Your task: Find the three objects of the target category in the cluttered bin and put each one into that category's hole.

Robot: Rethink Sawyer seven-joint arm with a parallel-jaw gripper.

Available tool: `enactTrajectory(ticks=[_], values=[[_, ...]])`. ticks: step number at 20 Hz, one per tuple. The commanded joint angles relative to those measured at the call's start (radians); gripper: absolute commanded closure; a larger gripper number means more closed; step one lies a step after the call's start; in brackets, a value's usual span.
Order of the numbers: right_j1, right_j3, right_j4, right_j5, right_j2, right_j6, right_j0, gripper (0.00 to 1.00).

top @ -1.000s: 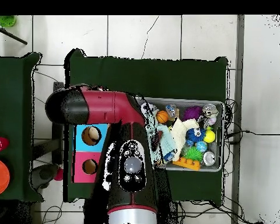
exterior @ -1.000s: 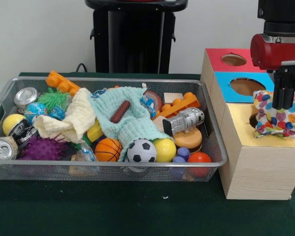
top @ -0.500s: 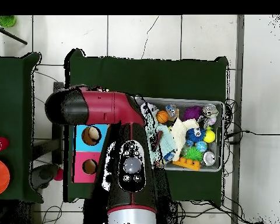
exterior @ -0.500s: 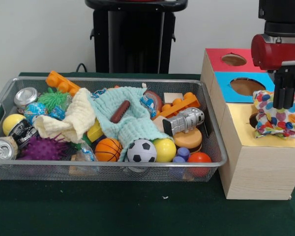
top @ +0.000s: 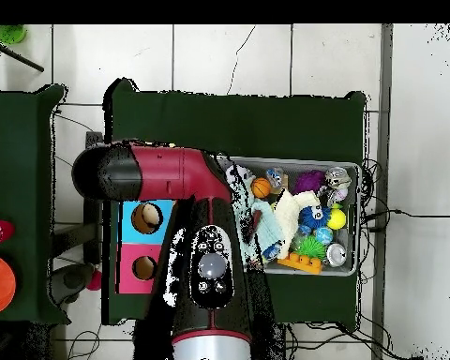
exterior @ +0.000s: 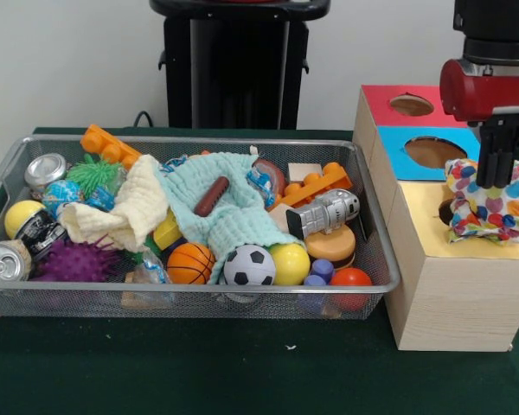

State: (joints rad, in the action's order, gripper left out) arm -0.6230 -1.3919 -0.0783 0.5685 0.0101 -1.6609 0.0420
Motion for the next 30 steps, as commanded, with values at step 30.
enactTrajectory(ticks=[30], values=[[0.060,-0.159,-0.055,0.020,-0.127,-0.148,-0.018,1.00]])
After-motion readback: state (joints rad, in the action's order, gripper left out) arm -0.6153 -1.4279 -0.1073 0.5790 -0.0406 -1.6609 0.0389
